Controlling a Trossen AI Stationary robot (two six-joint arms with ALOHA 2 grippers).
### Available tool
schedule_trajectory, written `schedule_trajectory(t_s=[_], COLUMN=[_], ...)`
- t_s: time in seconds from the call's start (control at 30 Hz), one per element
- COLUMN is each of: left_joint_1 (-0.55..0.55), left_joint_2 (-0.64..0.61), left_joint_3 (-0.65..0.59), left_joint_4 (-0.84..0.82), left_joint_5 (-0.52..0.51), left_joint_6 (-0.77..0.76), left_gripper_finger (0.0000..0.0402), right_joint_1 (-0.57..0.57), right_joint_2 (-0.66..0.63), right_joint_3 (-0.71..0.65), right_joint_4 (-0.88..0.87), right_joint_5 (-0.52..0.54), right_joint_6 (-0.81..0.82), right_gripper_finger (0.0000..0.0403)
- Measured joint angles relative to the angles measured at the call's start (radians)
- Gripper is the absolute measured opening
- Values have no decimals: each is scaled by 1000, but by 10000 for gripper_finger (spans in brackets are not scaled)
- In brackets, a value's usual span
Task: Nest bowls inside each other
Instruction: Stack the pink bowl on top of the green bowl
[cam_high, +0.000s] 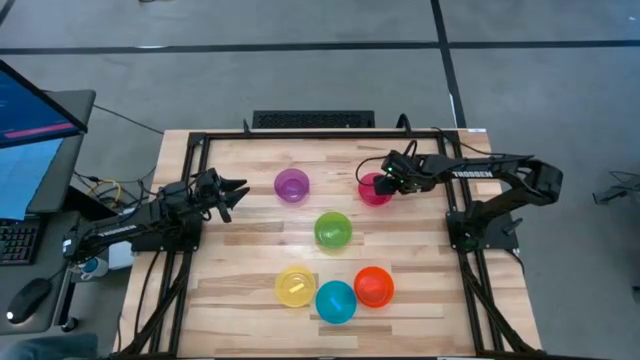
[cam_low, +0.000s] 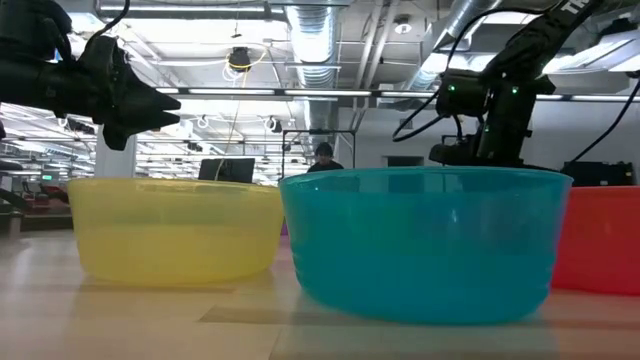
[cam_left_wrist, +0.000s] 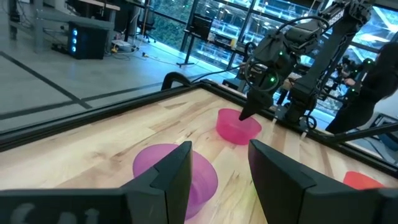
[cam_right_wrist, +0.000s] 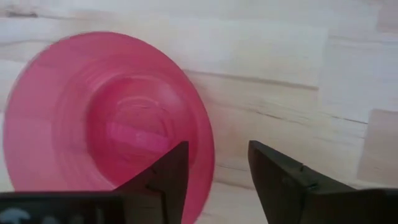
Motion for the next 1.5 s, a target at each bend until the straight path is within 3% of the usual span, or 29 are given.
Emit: schedule_trajectory(t_s=[0.2, 0.5, 0.7, 0.83, 1.03, 1.17, 1.5], left_joint_1=[0, 0, 0, 0, 0, 0, 0], left_joint_2=[0, 0, 0, 0, 0, 0, 0], left_joint_3=[0, 0, 0, 0, 0, 0, 0], left_joint_4=[0, 0, 1, 2, 2, 2, -1], left_joint_5=[-1, -2, -2, -2, -2, -3, 21], left_joint_6=[0, -2, -5, -6, -6, -7, -15], left_gripper_finger=[148, 148, 148, 148, 148, 148, 148], right_joint_1=[0, 18, 81, 114, 180, 263, 423], right_joint_2=[0, 0, 0, 0, 4, 72, 312], right_joint_3=[0, 0, 6, 79, 268, 366, 603], right_joint_4=[4, 7, 41, -8, -221, -311, -276], right_joint_5=[-1, 58, 89, 88, 77, 41, 24], right_joint_6=[0, 0, 22, 26, -21, 8, 36], right_gripper_finger=[188, 64, 10, 11, 7, 16, 17])
